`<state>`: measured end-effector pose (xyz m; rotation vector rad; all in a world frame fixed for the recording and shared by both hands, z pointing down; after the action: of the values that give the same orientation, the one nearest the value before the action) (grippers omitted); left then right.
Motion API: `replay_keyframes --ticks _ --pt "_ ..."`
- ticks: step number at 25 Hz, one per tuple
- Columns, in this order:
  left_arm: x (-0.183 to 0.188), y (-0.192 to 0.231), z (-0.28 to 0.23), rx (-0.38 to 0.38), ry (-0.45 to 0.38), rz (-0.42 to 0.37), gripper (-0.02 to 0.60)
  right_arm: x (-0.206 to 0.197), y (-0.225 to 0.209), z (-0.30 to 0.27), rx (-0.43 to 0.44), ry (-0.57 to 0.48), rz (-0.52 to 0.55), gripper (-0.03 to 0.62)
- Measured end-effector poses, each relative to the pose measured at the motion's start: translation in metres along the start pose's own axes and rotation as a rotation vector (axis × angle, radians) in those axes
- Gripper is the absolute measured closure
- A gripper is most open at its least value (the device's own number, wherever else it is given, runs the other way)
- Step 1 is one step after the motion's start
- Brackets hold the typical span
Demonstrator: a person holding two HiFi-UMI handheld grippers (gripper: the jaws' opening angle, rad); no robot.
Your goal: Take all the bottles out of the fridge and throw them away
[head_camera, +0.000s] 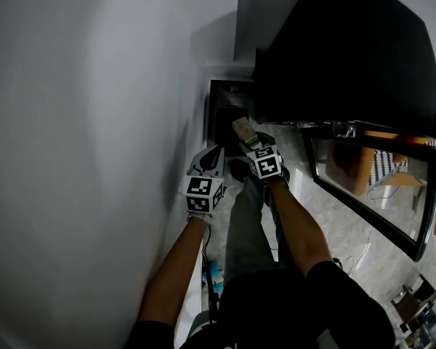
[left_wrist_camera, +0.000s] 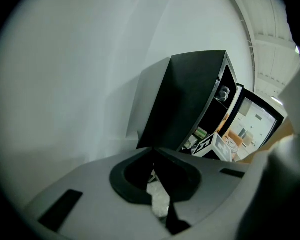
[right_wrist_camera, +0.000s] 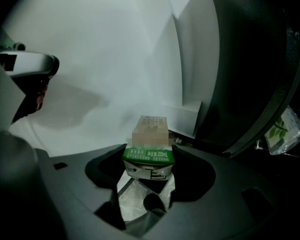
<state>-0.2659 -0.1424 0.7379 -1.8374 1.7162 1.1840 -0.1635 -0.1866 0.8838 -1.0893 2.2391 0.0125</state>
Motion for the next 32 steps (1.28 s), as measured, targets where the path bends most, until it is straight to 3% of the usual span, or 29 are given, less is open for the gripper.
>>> replay_keyframes --ticks 11,20,27,32 --pt "-0.002 -0.002 -0.002 -0.011 0.006 0.0 0.577 0.008 0.0 -0.015 0.045 -0.006 -0.077 0.304" --pt "0.008 -0.003 -0.004 -0.024 -0.004 0.003 0.575 0.018 -0.001 0.023 0.028 -0.069 -0.056 0.314" --pt "0.039 -0.023 -0.003 -0.08 -0.066 -0.005 0.575 0.056 0.005 0.102 -0.055 -0.192 -0.008 0.564" --pt "0.069 -0.049 -0.005 -0.136 -0.137 -0.035 0.575 0.079 0.001 0.167 -0.09 -0.284 -0.018 0.585"
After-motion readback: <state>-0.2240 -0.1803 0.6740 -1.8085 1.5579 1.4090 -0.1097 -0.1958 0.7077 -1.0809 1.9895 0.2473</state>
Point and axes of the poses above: the fingertips, and each gripper's own axes: z backward along the fingers, y to its left, x out of its top, the point moved 3 cm from there along z, backward along the fingers, and after that the axes turned 1 degree about -z, right-handed, at the moved point
